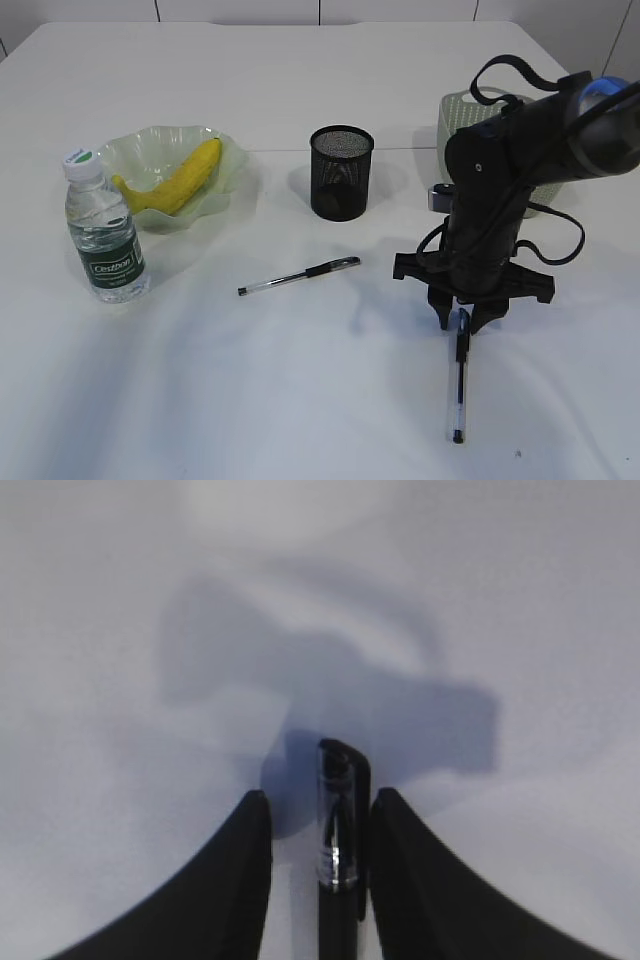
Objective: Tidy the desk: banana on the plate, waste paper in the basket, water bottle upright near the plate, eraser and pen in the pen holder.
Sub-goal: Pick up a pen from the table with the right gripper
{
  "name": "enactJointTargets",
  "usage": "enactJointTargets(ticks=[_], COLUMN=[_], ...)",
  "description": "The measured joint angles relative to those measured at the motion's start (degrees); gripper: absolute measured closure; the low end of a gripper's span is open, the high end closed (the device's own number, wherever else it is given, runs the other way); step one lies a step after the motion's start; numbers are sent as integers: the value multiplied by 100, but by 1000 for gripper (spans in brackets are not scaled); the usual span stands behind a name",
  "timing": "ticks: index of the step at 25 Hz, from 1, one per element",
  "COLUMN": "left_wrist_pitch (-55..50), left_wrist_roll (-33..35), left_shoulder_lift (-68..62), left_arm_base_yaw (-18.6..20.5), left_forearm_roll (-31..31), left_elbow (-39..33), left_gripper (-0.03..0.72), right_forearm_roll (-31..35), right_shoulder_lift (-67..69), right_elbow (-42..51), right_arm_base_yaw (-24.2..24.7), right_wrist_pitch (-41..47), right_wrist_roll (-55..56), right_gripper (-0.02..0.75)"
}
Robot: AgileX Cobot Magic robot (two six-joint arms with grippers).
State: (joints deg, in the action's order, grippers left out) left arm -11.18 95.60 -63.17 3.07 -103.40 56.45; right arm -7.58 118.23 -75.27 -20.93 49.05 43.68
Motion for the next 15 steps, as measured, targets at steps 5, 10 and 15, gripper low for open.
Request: enactJointTargets(ticks=[5,10,15], left_wrist_pitch=[0,0,0], left_wrist_roll=[0,0,0], left_shoulder_lift=[0,0,0], left_arm_base_yaw=[0,0,0], left_forearm_roll=[0,0,0], left_elbow=[0,0,0], left_gripper=[449,449,449], right_forearm_roll=[-37,-114,-114], right_shoulder_lift=[0,0,62], right_elbow=[0,0,0], right_arm_base_yaw=[0,0,0], right_wrist_pitch=[41,63,76], right_wrist_roll=[0,0,0], right_gripper=[496,495,496])
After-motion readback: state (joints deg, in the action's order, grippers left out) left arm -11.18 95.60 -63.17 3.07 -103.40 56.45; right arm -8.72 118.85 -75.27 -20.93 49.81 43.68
